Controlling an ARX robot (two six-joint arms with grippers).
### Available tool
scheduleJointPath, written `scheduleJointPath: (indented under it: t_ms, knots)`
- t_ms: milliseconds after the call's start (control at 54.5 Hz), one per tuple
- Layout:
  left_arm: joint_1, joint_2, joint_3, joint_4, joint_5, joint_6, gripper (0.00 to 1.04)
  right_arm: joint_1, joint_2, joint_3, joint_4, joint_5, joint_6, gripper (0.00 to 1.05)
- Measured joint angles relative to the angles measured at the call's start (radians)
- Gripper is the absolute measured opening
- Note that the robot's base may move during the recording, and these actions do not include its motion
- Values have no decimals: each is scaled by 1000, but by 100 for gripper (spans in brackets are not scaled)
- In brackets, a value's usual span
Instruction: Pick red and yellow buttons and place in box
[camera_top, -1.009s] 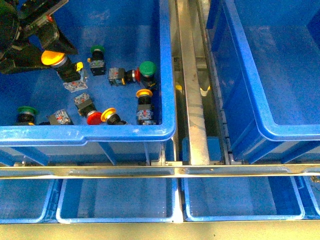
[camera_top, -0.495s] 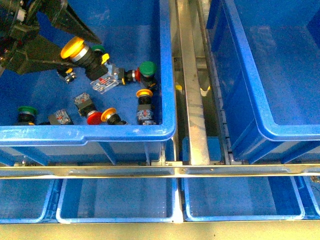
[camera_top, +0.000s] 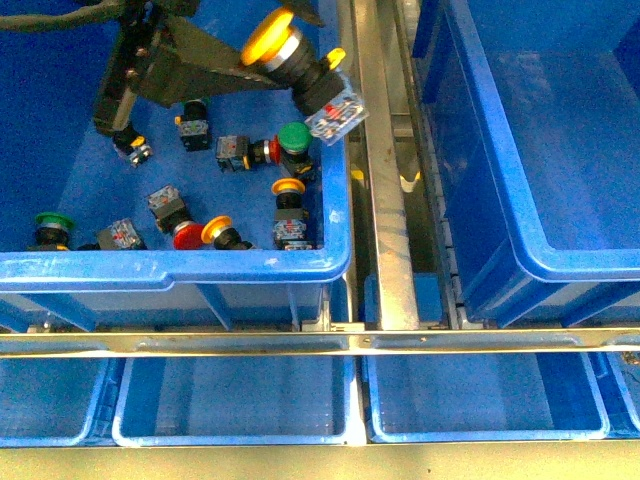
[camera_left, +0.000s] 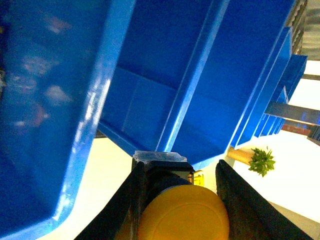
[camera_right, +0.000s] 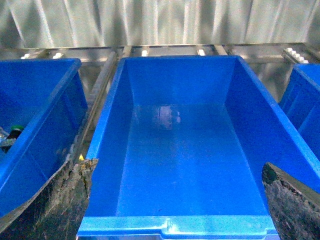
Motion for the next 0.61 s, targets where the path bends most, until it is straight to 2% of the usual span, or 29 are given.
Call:
scheduleJointPath:
  t_ms: [605]
  knots:
    - [-224,72,110,35,-104,-103,33,0,0,0,0,0,0,99]
